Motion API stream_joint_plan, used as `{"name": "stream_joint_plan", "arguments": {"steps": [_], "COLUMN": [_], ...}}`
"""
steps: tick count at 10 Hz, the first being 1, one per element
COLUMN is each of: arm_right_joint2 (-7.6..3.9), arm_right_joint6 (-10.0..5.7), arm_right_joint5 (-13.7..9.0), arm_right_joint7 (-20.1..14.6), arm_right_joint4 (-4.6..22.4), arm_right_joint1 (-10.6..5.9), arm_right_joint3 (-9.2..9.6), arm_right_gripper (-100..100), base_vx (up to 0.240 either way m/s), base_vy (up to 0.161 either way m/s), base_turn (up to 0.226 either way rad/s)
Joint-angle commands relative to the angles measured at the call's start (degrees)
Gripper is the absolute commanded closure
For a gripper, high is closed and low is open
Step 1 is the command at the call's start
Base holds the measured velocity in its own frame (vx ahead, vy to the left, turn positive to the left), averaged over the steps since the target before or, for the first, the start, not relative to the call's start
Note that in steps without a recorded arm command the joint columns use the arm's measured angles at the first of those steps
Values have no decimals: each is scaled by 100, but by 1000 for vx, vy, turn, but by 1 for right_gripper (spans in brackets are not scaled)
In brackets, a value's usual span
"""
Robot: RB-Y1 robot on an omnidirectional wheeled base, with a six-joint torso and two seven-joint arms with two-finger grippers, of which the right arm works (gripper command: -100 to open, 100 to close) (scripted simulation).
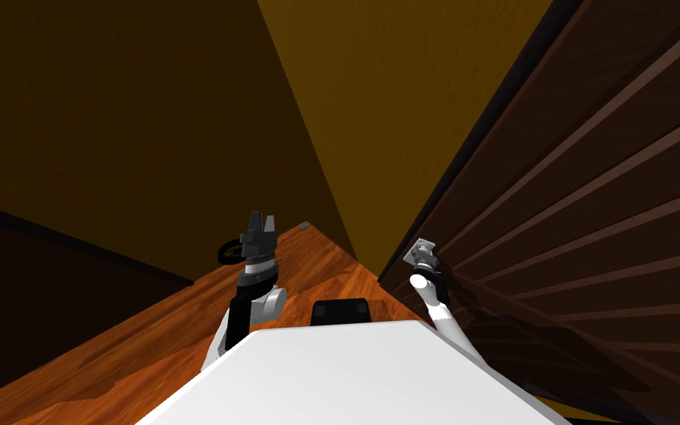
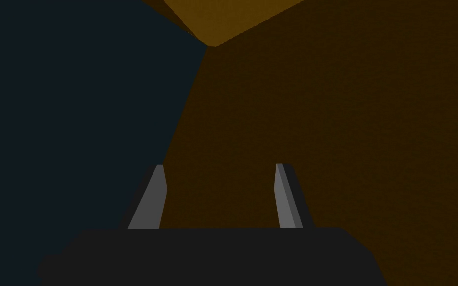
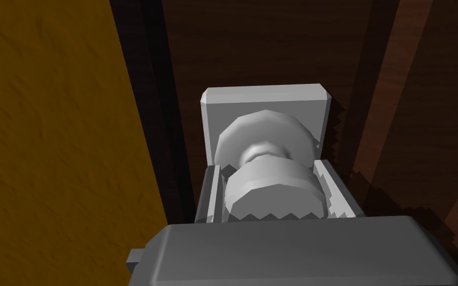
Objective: Pull the door open
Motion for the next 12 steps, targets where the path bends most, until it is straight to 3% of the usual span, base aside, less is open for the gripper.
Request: {"name": "stream_joint_plan", "arguments": {"steps": [1,7,9,12], "arm_right_joint2": [-19,-47,-47,-132], "arm_right_joint6": [27,201,208,220], "arm_right_joint5": [38,141,146,177], "arm_right_joint7": [-79,-262,-264,-379], "arm_right_joint4": [-3,-276,-274,-386], "arm_right_joint1": [-4,40,47,132], "arm_right_joint3": [140,618,638,882], "arm_right_gripper": [100,100,100,100], "base_vx": [-239,-254,-186,-225], "base_vy": [-1,0,-2,-8], "base_turn": [79,74,54,99]}}
